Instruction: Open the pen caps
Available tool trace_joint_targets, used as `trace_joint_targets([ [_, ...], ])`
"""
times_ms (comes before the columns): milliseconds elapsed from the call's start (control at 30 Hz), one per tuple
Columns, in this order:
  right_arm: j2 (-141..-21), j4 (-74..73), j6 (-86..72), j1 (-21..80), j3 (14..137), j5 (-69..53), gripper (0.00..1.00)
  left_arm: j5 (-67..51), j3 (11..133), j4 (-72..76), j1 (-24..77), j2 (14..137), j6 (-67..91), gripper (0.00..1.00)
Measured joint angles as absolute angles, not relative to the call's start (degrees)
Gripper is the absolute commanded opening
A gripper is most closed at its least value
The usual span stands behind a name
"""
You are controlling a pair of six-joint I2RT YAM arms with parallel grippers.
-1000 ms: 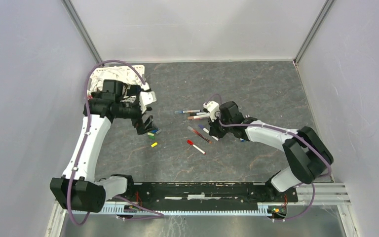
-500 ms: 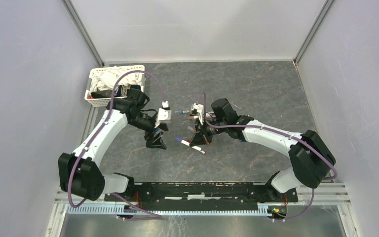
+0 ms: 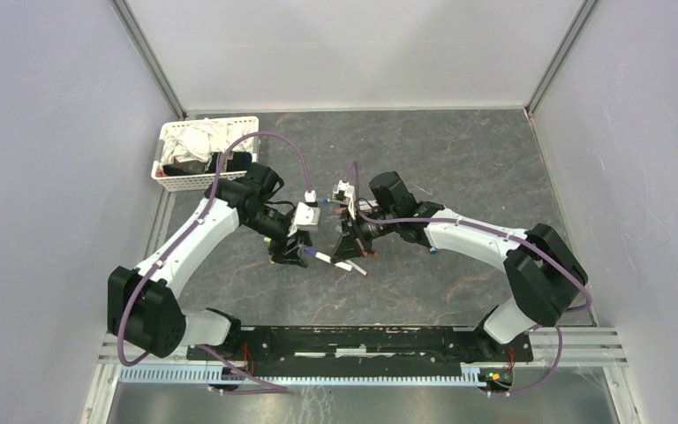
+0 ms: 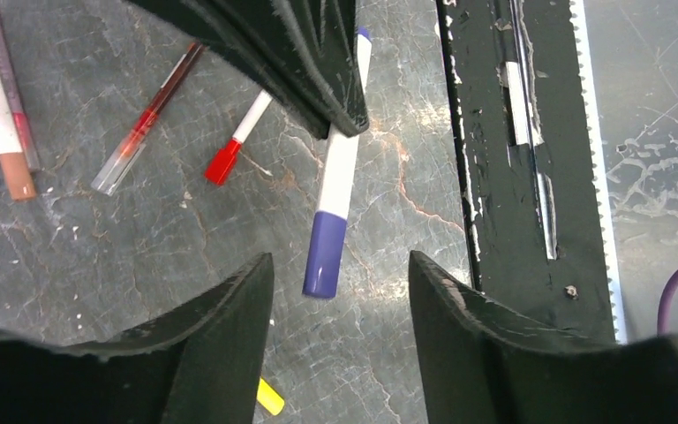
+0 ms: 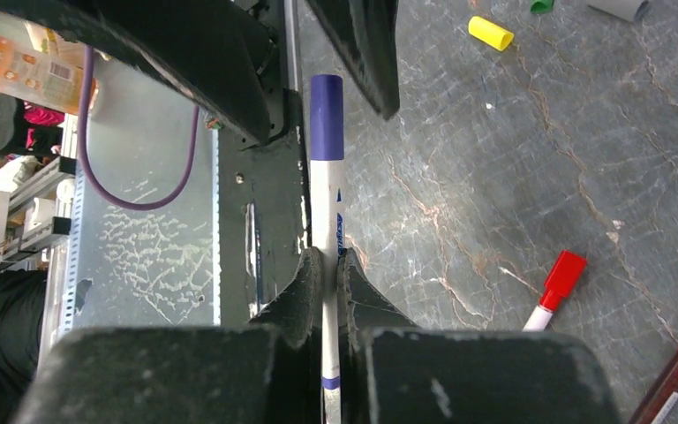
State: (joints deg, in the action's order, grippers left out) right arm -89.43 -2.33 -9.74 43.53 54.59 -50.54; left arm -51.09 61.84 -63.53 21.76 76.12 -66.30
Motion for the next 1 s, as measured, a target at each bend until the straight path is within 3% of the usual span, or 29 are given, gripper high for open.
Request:
trace_joint_targets([
  [267, -90.0, -0.5, -10.9, 43.8, 55.2, -52.4, 0.00, -50.3, 59.2, -61.5, 23.9, 76.1, -65.5, 0.20],
  [333, -90.1, -0.4, -10.9, 43.8, 55.2, -52.5, 0.01, -49.6, 59.1, -61.4, 23.9, 76.1, -65.5, 0.05],
  [500, -90.6, 0.0, -11.3, 43.8, 55.2, -52.8, 0.42, -49.0, 59.1, -61.1, 24.0, 76.0, -65.5, 0.02],
  [600, -91.1, 1.6, -12.8, 44.2, 55.1, -52.9, 0.51, -48.6, 59.1, -60.9, 24.0, 76.0, -65.5, 0.02],
  [733, -92.2, 6.2, -15.6, 45.4, 54.7, -53.5, 0.50, -48.6, 59.1, -60.9, 24.0, 75.8, -65.5, 0.02],
  [833, -93.5, 9.4, -18.0, 45.9, 54.1, -53.8, 0.45, -48.7, 59.1, -60.9, 24.0, 75.5, -65.5, 0.02],
  [900, -94.5, 10.7, -19.3, 46.2, 54.0, -54.0, 0.36, -48.8, 59.1, -60.9, 24.0, 75.3, -65.5, 0.02],
  [1000, -95.4, 12.0, -20.4, 46.2, 54.0, -54.0, 0.14, -48.8, 59.1, -61.0, 24.0, 75.2, -65.5, 0.02],
])
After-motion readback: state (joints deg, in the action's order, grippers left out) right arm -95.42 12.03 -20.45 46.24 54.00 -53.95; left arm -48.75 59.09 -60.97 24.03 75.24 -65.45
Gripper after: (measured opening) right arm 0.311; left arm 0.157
